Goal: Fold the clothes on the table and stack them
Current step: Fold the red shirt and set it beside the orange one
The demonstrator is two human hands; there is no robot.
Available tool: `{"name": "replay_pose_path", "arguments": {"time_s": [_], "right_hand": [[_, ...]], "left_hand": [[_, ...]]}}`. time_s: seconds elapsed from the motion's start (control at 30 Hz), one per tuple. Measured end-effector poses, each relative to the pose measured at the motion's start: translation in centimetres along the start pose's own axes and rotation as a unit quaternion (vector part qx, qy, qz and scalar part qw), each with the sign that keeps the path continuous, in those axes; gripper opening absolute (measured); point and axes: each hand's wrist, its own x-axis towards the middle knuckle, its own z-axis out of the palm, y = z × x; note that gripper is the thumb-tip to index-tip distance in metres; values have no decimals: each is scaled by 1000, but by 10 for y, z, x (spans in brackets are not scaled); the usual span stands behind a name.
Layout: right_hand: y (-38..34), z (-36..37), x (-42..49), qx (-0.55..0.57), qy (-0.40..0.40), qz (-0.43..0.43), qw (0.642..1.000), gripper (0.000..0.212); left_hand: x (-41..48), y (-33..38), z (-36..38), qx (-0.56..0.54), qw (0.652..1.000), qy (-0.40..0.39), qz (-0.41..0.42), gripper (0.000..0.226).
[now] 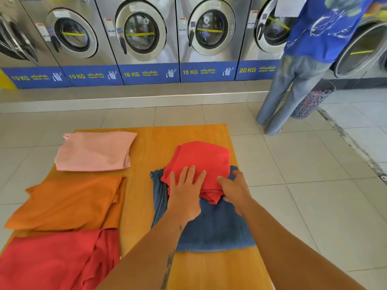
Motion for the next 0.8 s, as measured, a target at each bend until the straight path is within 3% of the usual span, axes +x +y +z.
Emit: {"name": "replay_pose_path", "arguments": {"time_s": [0.1, 0.23, 0.37, 0.47, 0.57, 0.63, 0.7, 0.8], "right_hand": [[4, 6, 10, -10, 9, -21, 1000, 55], [-8, 14, 5, -9, 19, -57, 998, 70], [-21, 5, -14, 14, -33, -16, 999, 71], [-14, -17, -31, -76, -124, 13, 989, 64], [-6, -38, -32, -239, -72, -25, 968, 78], [-6, -40, -26, -323, -38, -87, 942, 75], [-12, -32, -20, -318, -61, -133, 937, 66], [-19, -10, -12, -305, -113, -128, 937, 65]], "left_hand": [[15, 0, 3, 7, 1000, 2, 8, 66], [19, -5, -9, -38, 998, 40, 12, 53], [6, -38, -35, -62, 987, 99, 112, 53], [-31, -67, -42, -57, 978, 99, 176, 47], [-81, -90, -37, -45, 981, 34, 184, 48], [-108, -98, -28, -61, 990, 0, 131, 61], [-126, -97, -20, -147, 989, 32, 12, 68], [-137, -80, -10, -276, 937, 117, -180, 68]]}}
